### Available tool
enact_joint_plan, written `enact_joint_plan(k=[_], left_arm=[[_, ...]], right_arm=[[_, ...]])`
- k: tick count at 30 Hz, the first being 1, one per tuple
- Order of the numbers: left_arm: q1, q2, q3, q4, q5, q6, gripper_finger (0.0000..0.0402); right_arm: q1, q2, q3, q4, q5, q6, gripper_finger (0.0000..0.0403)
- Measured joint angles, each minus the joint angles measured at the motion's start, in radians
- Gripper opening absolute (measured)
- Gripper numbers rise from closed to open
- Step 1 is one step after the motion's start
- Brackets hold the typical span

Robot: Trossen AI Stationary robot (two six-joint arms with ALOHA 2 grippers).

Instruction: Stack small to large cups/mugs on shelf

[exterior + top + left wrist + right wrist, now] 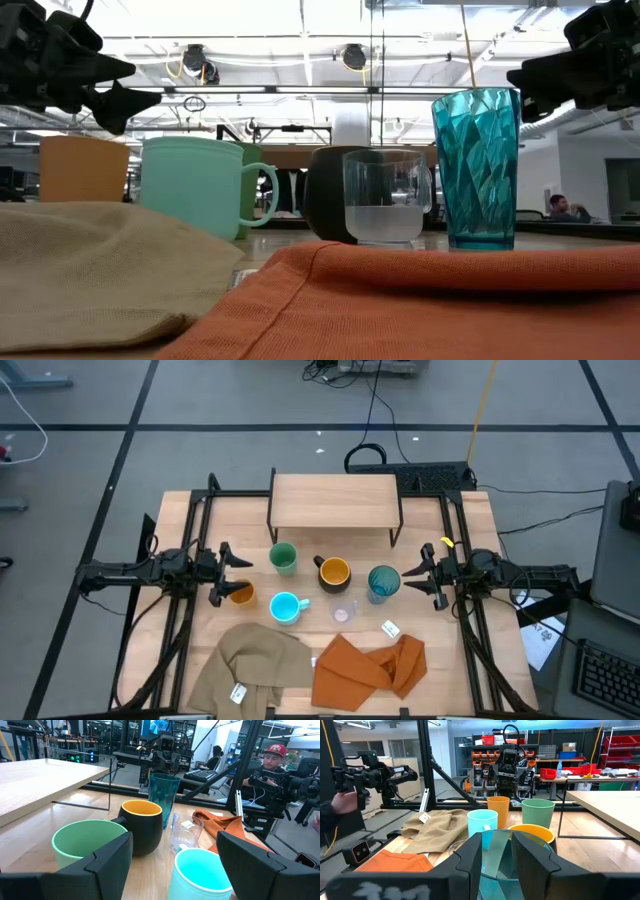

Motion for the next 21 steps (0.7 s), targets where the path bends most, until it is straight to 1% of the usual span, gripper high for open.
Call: enact_joint_plan(k=[9, 21], left_arm=[[0.0, 0.0, 0.0, 0.002, 0.0, 0.0, 0.0287], [0.0, 0.0, 0.0, 0.108, 0.0, 0.0, 0.0287]], right_arm=[[0.0, 0.0, 0.0, 0.0, 0.0, 0.0, 0.0098], [0.0, 0.0, 0.0, 0.0, 0.0, 0.0, 0.0098]])
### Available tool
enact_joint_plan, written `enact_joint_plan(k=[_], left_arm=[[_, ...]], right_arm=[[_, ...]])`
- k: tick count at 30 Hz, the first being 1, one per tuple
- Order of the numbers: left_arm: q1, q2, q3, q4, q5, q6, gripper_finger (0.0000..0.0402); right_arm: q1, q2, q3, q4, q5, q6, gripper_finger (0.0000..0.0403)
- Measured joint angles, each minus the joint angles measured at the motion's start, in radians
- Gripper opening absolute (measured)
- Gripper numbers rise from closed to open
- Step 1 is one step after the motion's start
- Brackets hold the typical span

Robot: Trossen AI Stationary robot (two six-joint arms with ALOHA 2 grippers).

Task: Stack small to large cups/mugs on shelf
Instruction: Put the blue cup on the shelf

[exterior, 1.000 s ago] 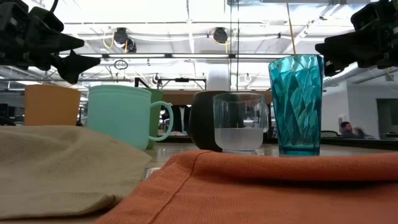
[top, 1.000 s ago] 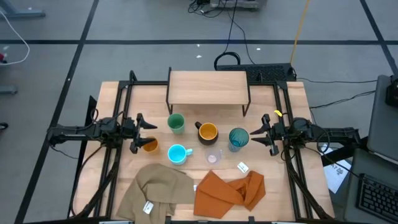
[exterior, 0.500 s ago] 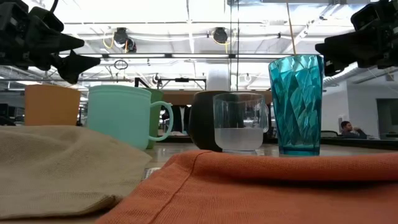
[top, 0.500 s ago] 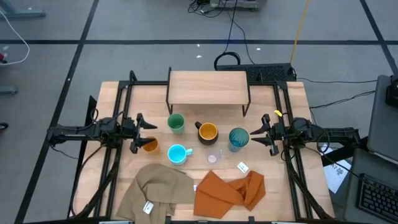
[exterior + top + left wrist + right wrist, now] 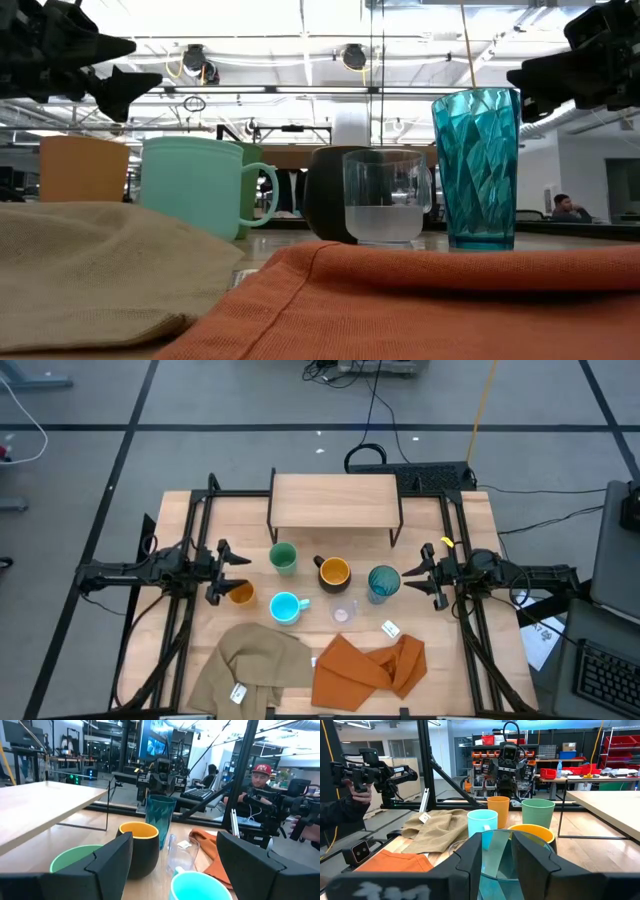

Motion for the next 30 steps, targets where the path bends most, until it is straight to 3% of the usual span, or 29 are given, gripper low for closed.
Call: enact_joint_plan(k=[30], left_arm=[[0.001, 0.0, 0.0, 0.02, -0.03, 0.011, 0.0287]], right_arm=[[0.001, 0.0, 0.0, 0.047, -0.004, 0.015, 0.0098]])
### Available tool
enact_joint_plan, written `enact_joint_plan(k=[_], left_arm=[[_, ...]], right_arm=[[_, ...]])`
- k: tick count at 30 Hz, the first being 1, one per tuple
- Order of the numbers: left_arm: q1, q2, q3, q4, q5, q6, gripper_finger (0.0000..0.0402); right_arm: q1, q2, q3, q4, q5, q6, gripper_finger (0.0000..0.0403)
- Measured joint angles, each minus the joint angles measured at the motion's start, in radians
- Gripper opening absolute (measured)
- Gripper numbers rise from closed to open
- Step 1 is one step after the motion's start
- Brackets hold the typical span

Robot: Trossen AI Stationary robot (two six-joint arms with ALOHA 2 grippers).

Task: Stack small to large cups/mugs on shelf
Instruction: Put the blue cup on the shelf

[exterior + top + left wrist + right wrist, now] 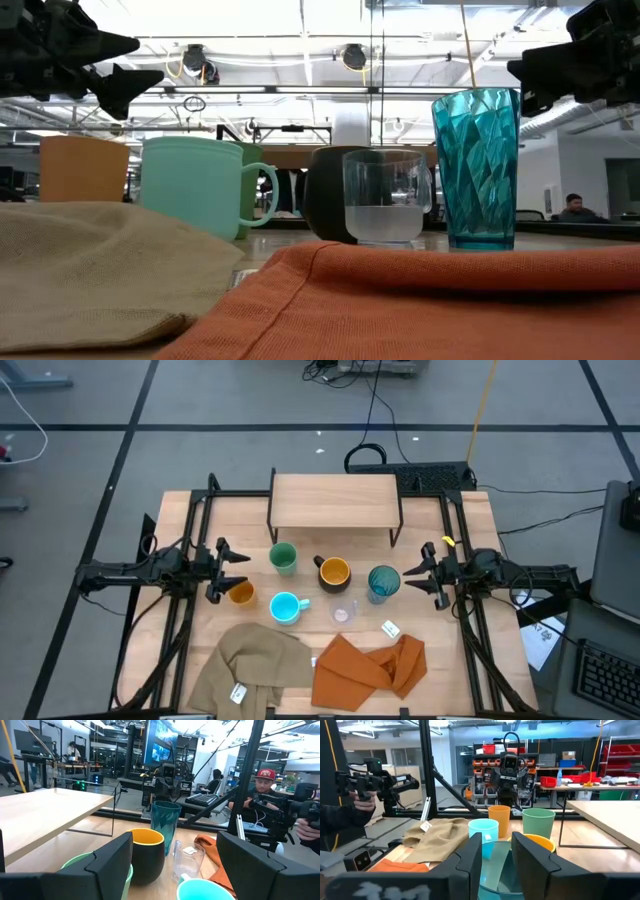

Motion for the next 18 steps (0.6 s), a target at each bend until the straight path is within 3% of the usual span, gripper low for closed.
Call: enact_joint_plan(k=[10, 18], left_arm=[[0.0, 0.0, 0.0, -0.008, 0.001, -0.001, 0.0287], [0.0, 0.0, 0.0, -0.013, 0.003, 0.1, 0.0287]], right_arm=[[0.0, 0.0, 0.0, -0.001, 0.0, 0.057, 0.0098], [0.0, 0.003, 0.0, -0.002, 0.0, 0.059, 0.0098]])
